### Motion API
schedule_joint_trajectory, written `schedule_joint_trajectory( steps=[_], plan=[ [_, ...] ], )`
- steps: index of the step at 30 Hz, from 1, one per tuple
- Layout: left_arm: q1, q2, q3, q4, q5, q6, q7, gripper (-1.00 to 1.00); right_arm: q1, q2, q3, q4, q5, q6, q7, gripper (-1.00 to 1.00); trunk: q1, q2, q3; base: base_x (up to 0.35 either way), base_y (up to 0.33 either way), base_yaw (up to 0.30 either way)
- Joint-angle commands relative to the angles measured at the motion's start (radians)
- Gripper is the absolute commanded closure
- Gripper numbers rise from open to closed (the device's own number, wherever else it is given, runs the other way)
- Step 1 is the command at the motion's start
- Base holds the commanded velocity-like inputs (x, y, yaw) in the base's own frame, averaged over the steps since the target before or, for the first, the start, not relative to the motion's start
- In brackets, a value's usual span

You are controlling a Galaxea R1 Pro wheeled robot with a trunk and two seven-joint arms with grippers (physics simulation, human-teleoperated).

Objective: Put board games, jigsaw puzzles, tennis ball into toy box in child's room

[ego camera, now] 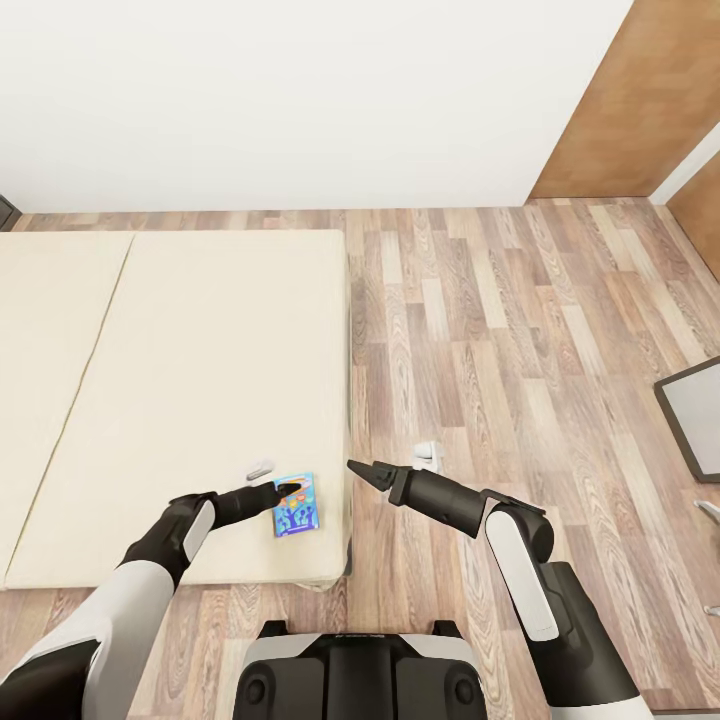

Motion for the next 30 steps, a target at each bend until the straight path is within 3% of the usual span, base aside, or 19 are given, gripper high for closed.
schedule_joint_trajectory(
  steps=[1,9,30],
  plan=[
    [0.0,0.0,0.003,0.0,0.006,0.009,0.0,-1.0,0.0,0.001,-0.001,0.0,-0.002,0.006,0.001,-1.0,0.0,-0.001,-0.001,0.0,0.0,0.0],
    [0.0,0.004,0.003,0.0,0.005,0.007,0.048,-1.0,0.0,0.001,0.001,0.0,-0.002,0.005,0.001,-1.0,0.0,-0.001,-0.001,0.0,0.0,0.0],
    [0.0,0.003,0.004,0.061,0.007,-0.056,0.061,-1.0,0.0,0.001,-0.001,-0.002,-0.002,0.007,0.001,-1.0,0.0,-0.001,-0.001,0.0,0.0,0.0]
  ],
)
